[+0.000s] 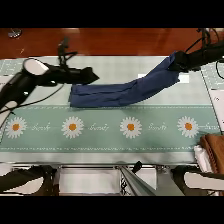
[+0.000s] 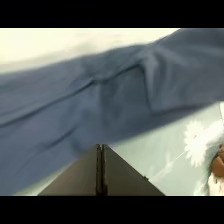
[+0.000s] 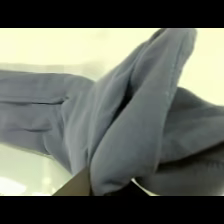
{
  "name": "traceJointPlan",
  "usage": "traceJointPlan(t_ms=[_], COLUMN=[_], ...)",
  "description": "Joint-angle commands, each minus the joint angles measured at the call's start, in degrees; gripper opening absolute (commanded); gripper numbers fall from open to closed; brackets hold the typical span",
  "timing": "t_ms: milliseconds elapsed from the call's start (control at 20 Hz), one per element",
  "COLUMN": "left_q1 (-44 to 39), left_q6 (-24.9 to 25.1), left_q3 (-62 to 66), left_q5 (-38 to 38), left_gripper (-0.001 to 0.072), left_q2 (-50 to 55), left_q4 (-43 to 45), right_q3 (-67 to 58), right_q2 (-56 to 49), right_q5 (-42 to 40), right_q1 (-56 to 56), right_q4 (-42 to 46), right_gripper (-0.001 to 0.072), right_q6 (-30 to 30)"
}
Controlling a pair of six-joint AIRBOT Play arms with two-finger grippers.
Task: Fold the shirts.
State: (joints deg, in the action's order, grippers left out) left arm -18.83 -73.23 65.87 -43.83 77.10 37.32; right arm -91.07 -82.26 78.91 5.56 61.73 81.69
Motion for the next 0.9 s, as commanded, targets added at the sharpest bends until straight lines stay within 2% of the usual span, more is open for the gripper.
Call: traceJointPlan(t_ms=[0,250,650,850], left_q1=[-13.00,-22.75,-33.11,-31.47], left_q6=[-3.65,-6.12,-6.36,-5.18], left_q3=[0.02,0.04,0.07,0.02], left_q5=[14.27,17.18,20.96,20.33], left_gripper=[0.0015,0.0015,0.0015,0.0014], left_q2=[2.51,8.98,16.63,16.65], left_q4=[0.15,-0.46,-11.06,-12.22], right_q3=[-0.04,-0.04,-0.04,0.02], right_q2=[8.31,15.21,20.55,20.57], right_q5=[4.50,9.99,12.98,13.94], right_q1=[-4.15,-9.70,-13.64,-13.64], right_q4=[7.26,12.28,14.12,17.03], right_gripper=[0.0019,0.0019,0.0020,0.0020], right_q6=[4.98,9.86,14.53,14.56])
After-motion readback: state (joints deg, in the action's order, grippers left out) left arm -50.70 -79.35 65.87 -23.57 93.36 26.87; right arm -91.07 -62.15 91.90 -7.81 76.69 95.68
